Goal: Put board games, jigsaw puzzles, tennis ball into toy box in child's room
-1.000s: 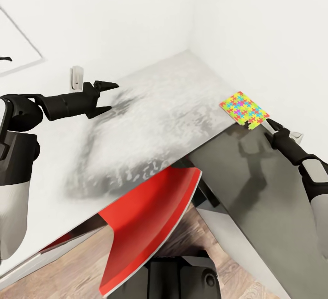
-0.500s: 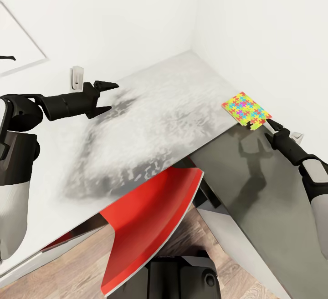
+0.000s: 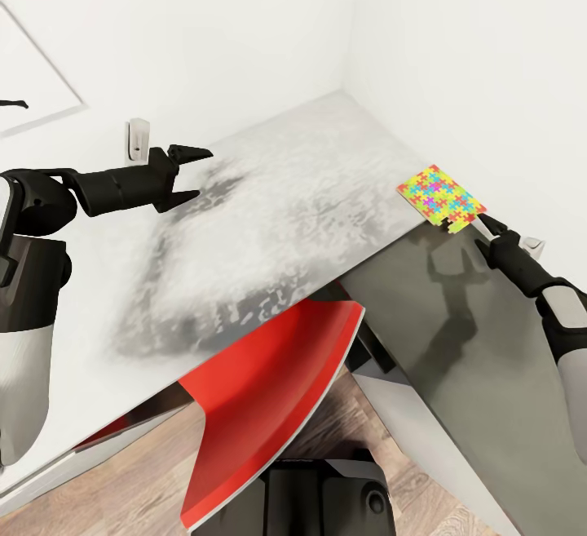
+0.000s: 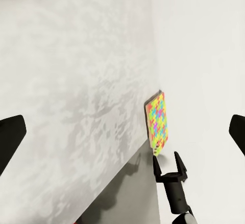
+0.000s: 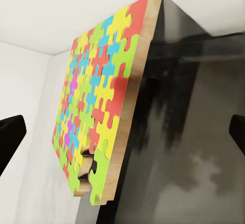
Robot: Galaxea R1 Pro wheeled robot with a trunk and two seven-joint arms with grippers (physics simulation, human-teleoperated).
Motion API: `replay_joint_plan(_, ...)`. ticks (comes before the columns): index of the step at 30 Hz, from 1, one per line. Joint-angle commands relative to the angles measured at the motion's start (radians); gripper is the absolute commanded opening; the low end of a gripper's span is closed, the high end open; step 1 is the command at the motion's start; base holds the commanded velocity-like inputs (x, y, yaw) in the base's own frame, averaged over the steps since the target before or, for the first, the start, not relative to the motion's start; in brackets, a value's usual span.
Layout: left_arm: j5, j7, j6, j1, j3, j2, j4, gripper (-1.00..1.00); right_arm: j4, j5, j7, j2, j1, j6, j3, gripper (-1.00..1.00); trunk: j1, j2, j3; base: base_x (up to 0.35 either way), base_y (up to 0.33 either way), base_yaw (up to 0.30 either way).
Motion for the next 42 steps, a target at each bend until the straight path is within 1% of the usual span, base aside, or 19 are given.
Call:
replay_joint_plan(1, 0.01, 0.01, -0.002, -0.001, -0.001, 0.001, -0.001, 1.0, 0.001, -0.006, 0.001, 0.0, -0.001, 0.008, -0.003, 1.0, 0.001, -0.002, -0.001, 0.0, 0.0, 0.002)
replay_joint_plan(9, 0.01, 0.01, -0.002, 0.0, -0.001, 0.001, -0.001, 1.0, 0.002, -0.006, 0.0, -0.001, -0.001, 0.008, -0.003, 1.0, 0.001, -0.002, -0.001, 0.0, 0.0, 0.042)
replay_joint_plan(20, 0.009, 0.01, -0.002, 0.002, -0.001, 0.001, -0.001, 1.0, 0.003, -0.006, -0.004, -0.005, 0.0, 0.005, -0.004, 1.0, 0.001, -0.002, 0.0, 0.0, 0.0, 0.141)
replay_joint_plan(25, 0.008, 0.01, -0.002, 0.003, -0.001, 0.001, -0.001, 1.0, 0.004, -0.006, -0.024, -0.006, 0.001, 0.005, -0.012, 1.0, 0.001, -0.002, 0.0, 0.0, 0.0, 0.061)
replay_joint_plan(27, 0.008, 0.01, -0.002, 0.003, -0.001, 0.001, -0.001, 1.0, 0.004, -0.006, -0.035, -0.006, 0.001, 0.005, -0.019, 1.0, 0.001, -0.002, 0.0, 0.0, 0.0, 0.038)
replay_joint_plan(29, 0.008, 0.01, -0.002, 0.003, -0.001, 0.001, -0.001, 1.0, 0.004, -0.006, -0.054, -0.006, 0.001, 0.005, -0.039, 1.0, 0.001, -0.002, 0.0, 0.0, 0.0, 0.028)
replay_joint_plan(30, 0.008, 0.01, -0.002, 0.003, -0.001, 0.001, -0.001, 1.0, 0.004, -0.006, -0.054, -0.006, 0.001, 0.005, -0.039, 1.0, 0.001, -0.002, 0.0, 0.0, 0.0, 0.024)
replay_joint_plan(31, 0.008, 0.01, -0.002, 0.003, -0.001, 0.001, -0.001, 1.0, 0.004, -0.006, -0.061, -0.006, 0.001, 0.005, -0.051, 1.0, 0.001, -0.002, 0.0, 0.0, 0.0, 0.02)
replay_joint_plan(34, 0.008, 0.01, -0.002, 0.003, -0.001, 0.001, -0.001, 1.0, 0.004, -0.006, -0.067, -0.006, 0.001, 0.005, -0.063, 1.0, 0.001, -0.002, 0.0, 0.0, 0.0, 0.017)
replay_joint_plan(35, 0.007, 0.01, -0.002, 0.003, -0.001, 0.001, -0.001, 1.0, 0.004, -0.005, -0.075, -0.006, 0.002, 0.005, -0.082, 1.0, 0.001, -0.002, 0.0, 0.0, 0.0, 0.01)
replay_joint_plan(42, 0.007, 0.01, -0.002, 0.004, -0.001, 0.001, -0.001, 1.0, 0.003, -0.004, -0.084, -0.006, 0.001, 0.006, -0.102, 1.0, 0.001, -0.002, 0.0, 0.0, 0.0, 0.007)
